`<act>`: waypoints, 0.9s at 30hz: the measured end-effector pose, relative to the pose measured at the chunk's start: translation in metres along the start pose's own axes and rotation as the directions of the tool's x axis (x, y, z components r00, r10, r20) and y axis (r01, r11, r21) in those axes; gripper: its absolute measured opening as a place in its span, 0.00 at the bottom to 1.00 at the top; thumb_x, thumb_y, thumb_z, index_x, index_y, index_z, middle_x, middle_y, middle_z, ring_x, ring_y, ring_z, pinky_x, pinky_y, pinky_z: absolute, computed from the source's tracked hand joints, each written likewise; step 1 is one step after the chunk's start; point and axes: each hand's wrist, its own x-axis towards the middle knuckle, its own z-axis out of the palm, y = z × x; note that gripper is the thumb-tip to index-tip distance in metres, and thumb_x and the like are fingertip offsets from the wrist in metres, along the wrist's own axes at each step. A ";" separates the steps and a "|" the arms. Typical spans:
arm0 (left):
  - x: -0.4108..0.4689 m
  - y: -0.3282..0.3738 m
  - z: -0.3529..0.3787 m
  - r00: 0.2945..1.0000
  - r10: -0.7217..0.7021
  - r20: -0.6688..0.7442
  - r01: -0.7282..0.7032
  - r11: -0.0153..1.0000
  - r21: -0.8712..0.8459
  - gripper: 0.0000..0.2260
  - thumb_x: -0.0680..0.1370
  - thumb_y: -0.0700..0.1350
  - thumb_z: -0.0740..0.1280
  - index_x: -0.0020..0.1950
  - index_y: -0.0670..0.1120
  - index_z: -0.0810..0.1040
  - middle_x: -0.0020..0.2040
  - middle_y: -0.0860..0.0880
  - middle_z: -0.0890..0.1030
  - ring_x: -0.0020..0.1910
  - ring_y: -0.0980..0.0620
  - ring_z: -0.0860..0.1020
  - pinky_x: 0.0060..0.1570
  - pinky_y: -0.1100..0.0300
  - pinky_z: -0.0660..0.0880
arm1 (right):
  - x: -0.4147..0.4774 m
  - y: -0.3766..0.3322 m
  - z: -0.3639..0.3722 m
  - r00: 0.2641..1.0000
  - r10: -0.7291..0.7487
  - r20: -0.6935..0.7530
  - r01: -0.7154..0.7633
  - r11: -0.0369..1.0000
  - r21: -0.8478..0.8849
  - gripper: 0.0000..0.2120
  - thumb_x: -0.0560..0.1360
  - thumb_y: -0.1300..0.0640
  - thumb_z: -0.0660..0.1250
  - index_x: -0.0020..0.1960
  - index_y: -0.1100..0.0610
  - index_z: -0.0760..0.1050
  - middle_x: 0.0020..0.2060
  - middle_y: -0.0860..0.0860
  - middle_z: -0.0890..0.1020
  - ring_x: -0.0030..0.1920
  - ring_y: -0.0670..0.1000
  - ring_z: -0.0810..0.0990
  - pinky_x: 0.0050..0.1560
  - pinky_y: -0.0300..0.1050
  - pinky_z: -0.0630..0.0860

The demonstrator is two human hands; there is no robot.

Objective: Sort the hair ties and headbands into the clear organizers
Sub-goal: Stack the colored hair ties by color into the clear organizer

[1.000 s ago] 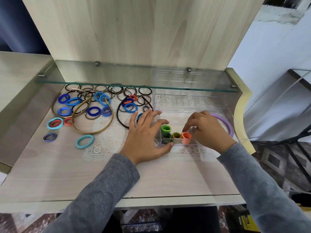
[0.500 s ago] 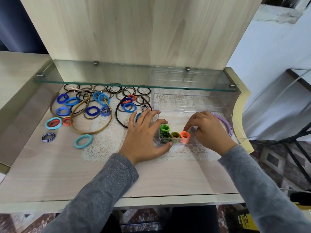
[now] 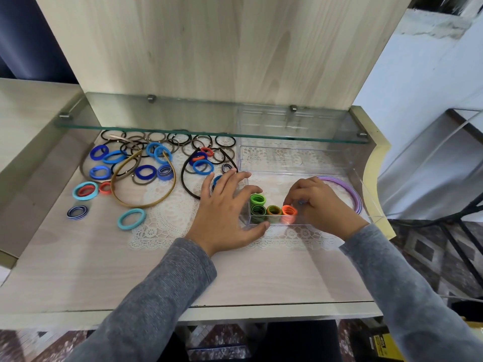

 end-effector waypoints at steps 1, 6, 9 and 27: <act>0.000 0.000 0.000 1.000 0.000 0.002 0.000 1.000 -0.003 0.27 0.71 0.71 0.61 0.65 0.59 0.73 0.73 0.54 0.67 0.77 0.50 0.60 0.76 0.41 0.47 | 0.000 0.000 0.000 1.000 0.007 0.001 -0.007 1.000 0.000 0.12 0.70 0.66 0.73 0.43 0.48 0.83 0.43 0.41 0.75 0.48 0.51 0.71 0.47 0.52 0.73; 0.000 0.000 -0.002 1.000 -0.016 0.006 0.016 0.998 -0.058 0.29 0.71 0.73 0.57 0.66 0.58 0.72 0.72 0.56 0.67 0.77 0.52 0.59 0.75 0.40 0.48 | 0.003 -0.003 -0.002 1.000 0.017 0.015 -0.017 1.000 -0.006 0.11 0.70 0.64 0.73 0.44 0.48 0.83 0.44 0.43 0.76 0.49 0.52 0.71 0.48 0.49 0.71; 0.002 0.000 -0.005 0.999 -0.044 0.026 0.047 0.987 -0.153 0.29 0.74 0.72 0.52 0.68 0.58 0.72 0.73 0.57 0.67 0.77 0.54 0.59 0.76 0.41 0.46 | 0.004 -0.004 -0.004 0.998 0.041 0.037 -0.041 0.999 -0.006 0.14 0.71 0.66 0.68 0.45 0.48 0.83 0.47 0.47 0.79 0.50 0.53 0.72 0.50 0.49 0.71; -0.016 -0.040 -0.038 0.958 -0.197 -0.210 0.159 0.970 -0.186 0.16 0.83 0.50 0.53 0.65 0.51 0.76 0.66 0.52 0.75 0.70 0.52 0.70 0.71 0.47 0.62 | 0.034 -0.123 0.043 0.871 0.100 -0.481 0.031 0.966 0.257 0.18 0.70 0.59 0.55 0.55 0.58 0.76 0.51 0.52 0.76 0.50 0.53 0.75 0.49 0.53 0.75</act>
